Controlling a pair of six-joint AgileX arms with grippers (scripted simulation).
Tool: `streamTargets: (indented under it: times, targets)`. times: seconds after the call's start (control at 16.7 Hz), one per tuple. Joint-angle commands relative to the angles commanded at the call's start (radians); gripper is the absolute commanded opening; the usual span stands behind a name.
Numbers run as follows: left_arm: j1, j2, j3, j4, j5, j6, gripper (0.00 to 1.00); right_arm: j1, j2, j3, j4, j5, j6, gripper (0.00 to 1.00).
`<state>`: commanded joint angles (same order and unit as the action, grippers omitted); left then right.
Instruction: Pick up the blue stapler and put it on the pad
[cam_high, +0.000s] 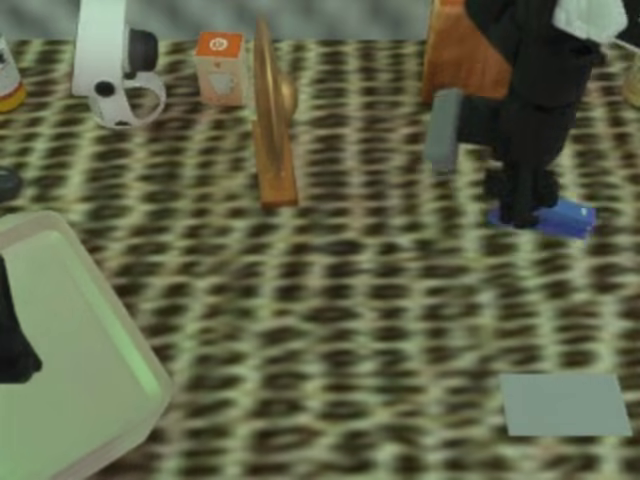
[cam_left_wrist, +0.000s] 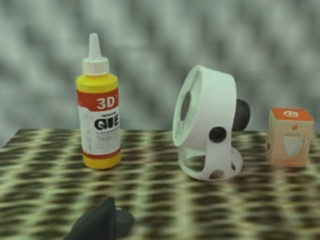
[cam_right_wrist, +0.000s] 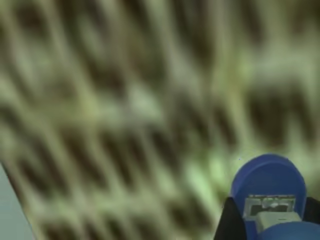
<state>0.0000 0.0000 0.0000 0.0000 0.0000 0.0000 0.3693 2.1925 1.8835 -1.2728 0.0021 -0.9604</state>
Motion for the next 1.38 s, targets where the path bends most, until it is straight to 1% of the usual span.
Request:
streamTargets:
  times: [0.18,0.48,0.6,0.72,0.84,1.02,1.14,1.38]
  targets:
    - [0.0,0.0,0.0,0.0,0.0,0.0,1.0,0.001,-0.02,0.047,-0.053,0.0,0.001,0.0]
    - [0.0,0.0,0.0,0.0,0.0,0.0,1.0,-0.003,-0.019,0.044,-0.05,0.0,0.012,0.0]
    - [0.0,0.0,0.0,0.0,0.0,0.0,1.0,0.0,-0.034,0.038,-0.044,-0.002,0.062,0.0]
    - [0.0,0.0,0.0,0.0,0.0,0.0,1.0,0.002,-0.06,0.028,-0.034,-0.004,0.154,0.0]
    - [0.0,0.0,0.0,0.0,0.0,0.0,1.0,0.001,-0.096,0.009,-0.021,-0.006,0.29,0.0]
    - [0.0,0.0,0.0,0.0,0.0,0.0,1.0,-0.005,-0.167,-0.043,0.001,-0.009,0.574,0.0]
    - [0.0,0.0,0.0,0.0,0.0,0.0,1.0,-0.012,-0.223,-0.101,0.016,-0.01,0.813,0.0]
    - [0.0,0.0,0.0,0.0,0.0,0.0,1.0,-0.034,-0.341,-0.262,0.037,-0.012,1.364,0.0]
